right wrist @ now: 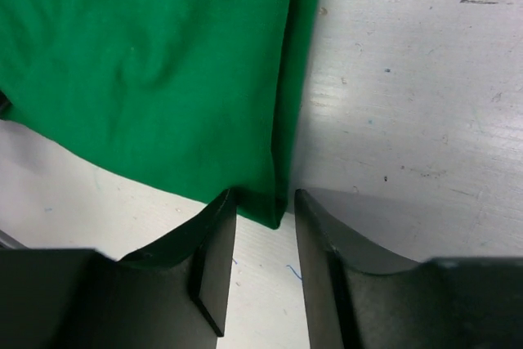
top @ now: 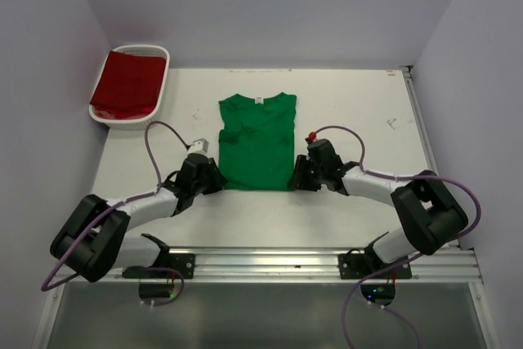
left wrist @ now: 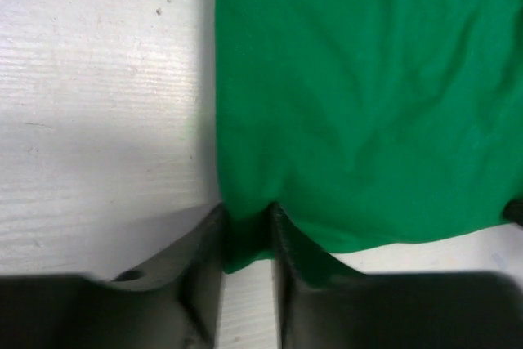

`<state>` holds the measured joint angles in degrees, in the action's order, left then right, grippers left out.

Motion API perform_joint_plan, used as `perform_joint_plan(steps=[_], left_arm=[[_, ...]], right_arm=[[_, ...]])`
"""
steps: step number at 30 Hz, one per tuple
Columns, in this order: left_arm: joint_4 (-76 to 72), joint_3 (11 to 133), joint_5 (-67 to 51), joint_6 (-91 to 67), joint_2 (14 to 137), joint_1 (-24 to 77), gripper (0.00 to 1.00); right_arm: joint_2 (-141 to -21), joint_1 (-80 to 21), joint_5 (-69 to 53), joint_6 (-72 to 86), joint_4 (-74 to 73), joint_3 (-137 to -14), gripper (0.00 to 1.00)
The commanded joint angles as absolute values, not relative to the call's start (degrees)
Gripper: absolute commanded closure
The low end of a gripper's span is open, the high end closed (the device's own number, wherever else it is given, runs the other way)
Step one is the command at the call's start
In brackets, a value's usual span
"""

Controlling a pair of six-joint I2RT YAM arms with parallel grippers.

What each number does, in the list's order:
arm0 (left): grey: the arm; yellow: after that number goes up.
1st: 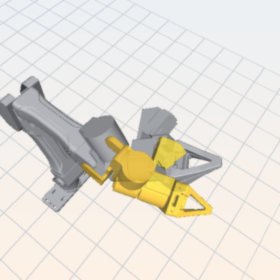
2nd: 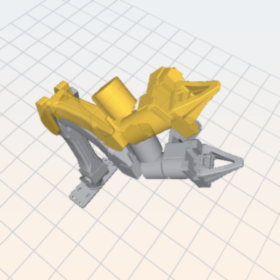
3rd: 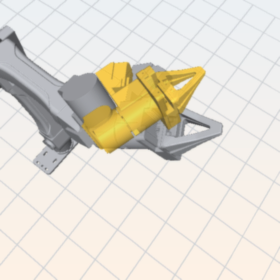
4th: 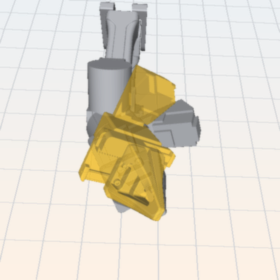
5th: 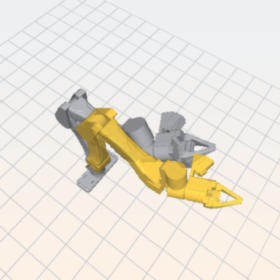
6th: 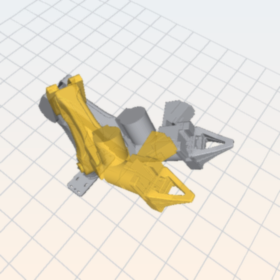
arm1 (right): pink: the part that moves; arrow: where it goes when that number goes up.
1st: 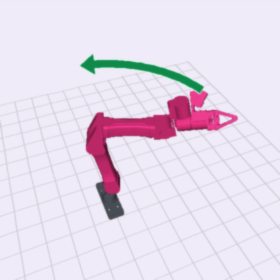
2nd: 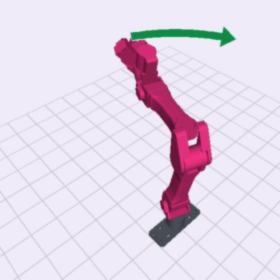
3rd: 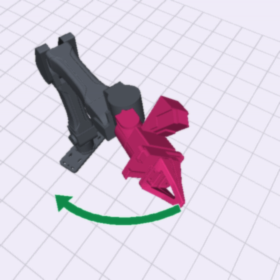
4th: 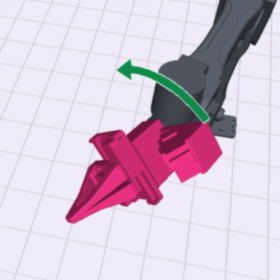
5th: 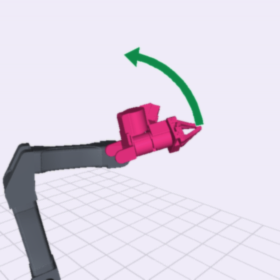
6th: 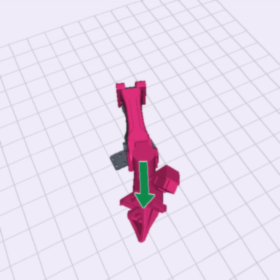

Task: Fold and stack the t-shirts
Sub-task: Grab one side of the 2/3 rectangular tshirt with both arms

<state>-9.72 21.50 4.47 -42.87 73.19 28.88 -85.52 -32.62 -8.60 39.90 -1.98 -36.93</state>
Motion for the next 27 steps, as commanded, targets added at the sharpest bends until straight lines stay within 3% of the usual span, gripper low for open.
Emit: perform_joint_plan(steps=[1,4,6,15,27], left_arm=[[-6.4,21.0,3.8,-41.8,77.9,28.4,0.75],[-8.9,20.8,1.5,-41.8,82.8,28.5,1.0],[-9.7,20.3,0.4,-41.8,83.7,28.5,1.0],[-8.6,17.3,-3.5,-40.0,76.7,29.0,1.0],[13.6,19.2,-11.7,-40.7,52.4,30.9,1.0]], right_arm=[[-86.3,-33.0,-8.4,40.1,-2.3,-36.0,0.66],[-85.7,-33.0,-7.9,39.9,-2.5,-35.4,0.9],[-84.8,-33.0,-7.5,39.7,-3.0,-35.2,1.0],[-77.3,-34.2,-6.1,38.6,-7.8,-34.3,1.0],[-57.6,-39.6,-3.7,38.8,-23.9,-34.6,1.0]])
